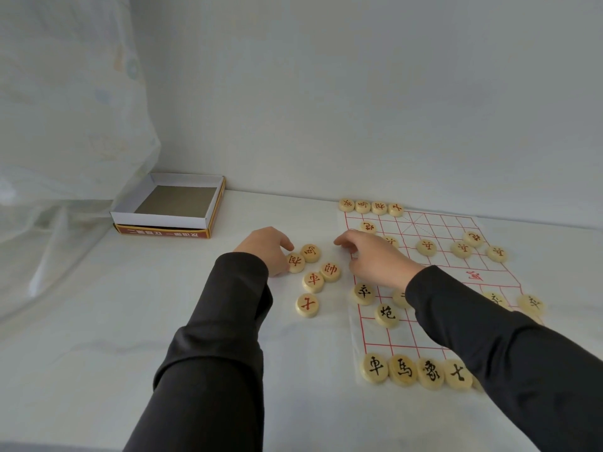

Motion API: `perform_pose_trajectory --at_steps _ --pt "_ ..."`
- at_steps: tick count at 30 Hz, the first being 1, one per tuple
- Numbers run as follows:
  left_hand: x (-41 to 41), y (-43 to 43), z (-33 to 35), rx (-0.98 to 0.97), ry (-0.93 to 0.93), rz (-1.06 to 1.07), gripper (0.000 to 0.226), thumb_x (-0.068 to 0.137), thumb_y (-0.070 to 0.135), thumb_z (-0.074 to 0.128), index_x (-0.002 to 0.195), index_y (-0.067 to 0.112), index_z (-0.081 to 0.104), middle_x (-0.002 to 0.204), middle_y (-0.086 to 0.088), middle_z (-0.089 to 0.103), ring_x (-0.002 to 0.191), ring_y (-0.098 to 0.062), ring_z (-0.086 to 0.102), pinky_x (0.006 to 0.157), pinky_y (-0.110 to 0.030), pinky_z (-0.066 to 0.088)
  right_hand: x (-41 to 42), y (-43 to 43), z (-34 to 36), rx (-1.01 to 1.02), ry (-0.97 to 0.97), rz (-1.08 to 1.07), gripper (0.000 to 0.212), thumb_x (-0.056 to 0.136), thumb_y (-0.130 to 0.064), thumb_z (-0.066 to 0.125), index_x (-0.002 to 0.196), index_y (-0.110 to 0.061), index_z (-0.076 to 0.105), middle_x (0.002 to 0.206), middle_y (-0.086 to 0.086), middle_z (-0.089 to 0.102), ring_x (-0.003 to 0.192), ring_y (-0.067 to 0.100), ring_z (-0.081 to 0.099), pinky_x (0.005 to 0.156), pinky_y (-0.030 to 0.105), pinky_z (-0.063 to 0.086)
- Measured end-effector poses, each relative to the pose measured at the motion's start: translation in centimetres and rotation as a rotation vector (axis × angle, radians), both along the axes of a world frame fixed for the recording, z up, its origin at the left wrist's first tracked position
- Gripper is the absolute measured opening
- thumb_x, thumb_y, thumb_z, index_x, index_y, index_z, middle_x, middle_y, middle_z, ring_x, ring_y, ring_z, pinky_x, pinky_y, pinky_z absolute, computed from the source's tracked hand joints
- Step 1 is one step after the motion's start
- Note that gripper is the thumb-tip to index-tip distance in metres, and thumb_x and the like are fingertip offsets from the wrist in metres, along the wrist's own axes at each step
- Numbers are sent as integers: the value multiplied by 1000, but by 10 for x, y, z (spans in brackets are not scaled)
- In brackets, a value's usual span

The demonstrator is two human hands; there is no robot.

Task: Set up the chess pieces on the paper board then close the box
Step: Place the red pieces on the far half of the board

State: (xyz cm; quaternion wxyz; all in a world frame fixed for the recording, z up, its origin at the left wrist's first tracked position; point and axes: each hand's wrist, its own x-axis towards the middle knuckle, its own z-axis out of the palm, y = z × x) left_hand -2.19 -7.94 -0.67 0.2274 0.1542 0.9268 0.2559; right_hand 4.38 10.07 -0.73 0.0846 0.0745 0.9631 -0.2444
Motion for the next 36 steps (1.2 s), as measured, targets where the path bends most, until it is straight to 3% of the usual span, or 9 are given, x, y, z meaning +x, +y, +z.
perform_pose_trajectory --at_steps 5,8,15,20,23,28,31,33,36 --pt "0 1 0 11 -7 12 39 87 7 60 125 16 56 126 -9 54 114 -26 53 102 -36 44 4 -2 -1 -63 24 91 47 87 -3 50 130 -23 48 131 -1 52 118 10 48 95 24 43" --pt "0 2 0 14 -7 15 39 87 8 60 125 16 56 126 -9 54 114 -26 53 103 -35 44 7 -9 -1 4 43 176 40 90 -8 52 126 -23 53 124 -3 55 112 10 52 88 18 40" --pt "2 3 0 33 13 18 39 87 9 61 124 17 56 124 -8 56 111 -25 56 100 -35 46 6 -15 -7 140 89 235 39 87 -12 58 123 -25 57 124 -7 54 114 13 50 94 22 40" --pt "3 4 -2 107 69 37 36 89 7 57 123 19 56 109 -1 57 93 -19 57 89 -30 51 5 -13 -3 94 165 216 38 84 -20 62 122 -24 58 116 -6 51 104 11 51 89 25 43" --pt "5 6 -2 142 147 64 36 90 6 52 123 19 56 109 1 55 91 -14 51 84 -24 47 0 -2 4 -48 246 88 33 80 -22 68 113 -20 64 103 -8 51 92 7 50 81 20 40" --pt "13 24 0 227 302 86 36 92 5 45 122 22 58 119 0 55 105 -16 53 86 -21 42 -15 31 25 -293 350 -203 23 73 -16 77 94 -15 67 89 -5 63 75 6 58 65 12 47" --pt "16 34 0 281 386 72 34 93 8 44 120 23 59 118 3 54 107 -13 52 85 -17 37 -26 76 39 -368 435 -441 24 76 -15 76 97 -10 66 78 0 62 55 8 50 54 19 42" --pt "18 39 -1 273 404 61 34 94 9 44 120 24 58 119 3 53 108 -13 51 85 -16 36 -33 110 42 -357 453 -596 25 80 -15 72 101 -3 66 67 5 59 49 14 48 56 25 46" --pt "19 42 -4 229 403 40 34 94 10 44 121 25 58 122 2 52 111 -14 49 89 -18 37 -44 147 35 -344 341 -764 29 87 -9 64 113 3 58 68 10 61 57 16 58 72 29 56"
